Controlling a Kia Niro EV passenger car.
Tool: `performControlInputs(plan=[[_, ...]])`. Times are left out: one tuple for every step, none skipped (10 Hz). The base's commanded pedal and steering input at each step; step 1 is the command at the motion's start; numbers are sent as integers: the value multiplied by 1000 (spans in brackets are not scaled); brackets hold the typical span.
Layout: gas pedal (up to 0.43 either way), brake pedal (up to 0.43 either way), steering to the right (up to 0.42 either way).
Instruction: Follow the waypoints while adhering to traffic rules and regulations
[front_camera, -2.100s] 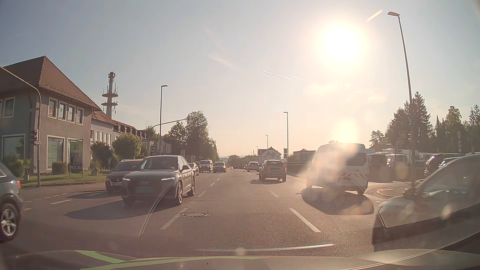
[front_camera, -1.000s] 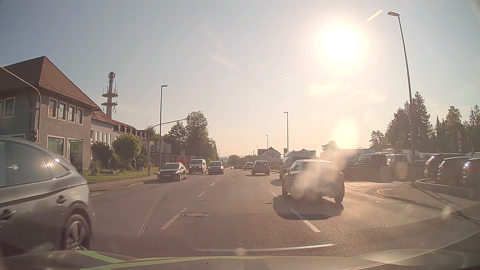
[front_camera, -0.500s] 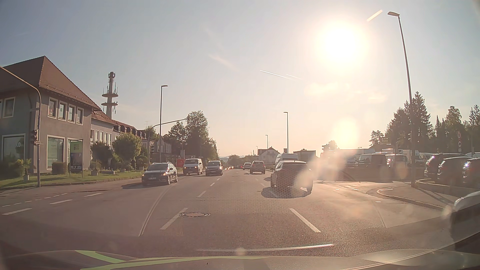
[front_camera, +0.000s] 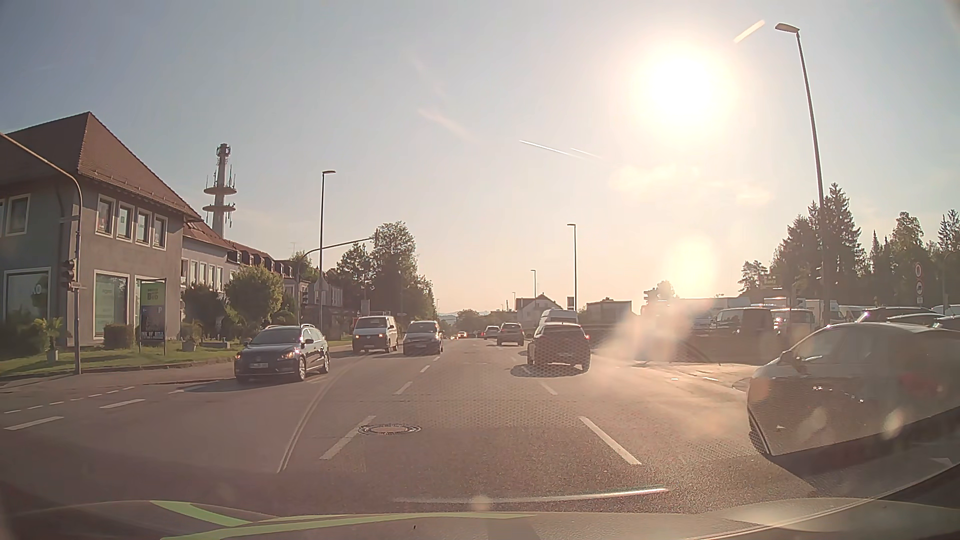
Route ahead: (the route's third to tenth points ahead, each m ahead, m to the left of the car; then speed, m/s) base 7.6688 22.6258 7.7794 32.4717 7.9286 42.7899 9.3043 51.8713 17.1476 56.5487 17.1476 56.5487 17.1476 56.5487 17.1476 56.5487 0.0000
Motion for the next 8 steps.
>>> performControlInputs(plan=[[0,274,2],[0,274,2],[0,274,2],[0,274,2],[0,274,2],[0,274,2],[0,274,2],[0,274,2]])
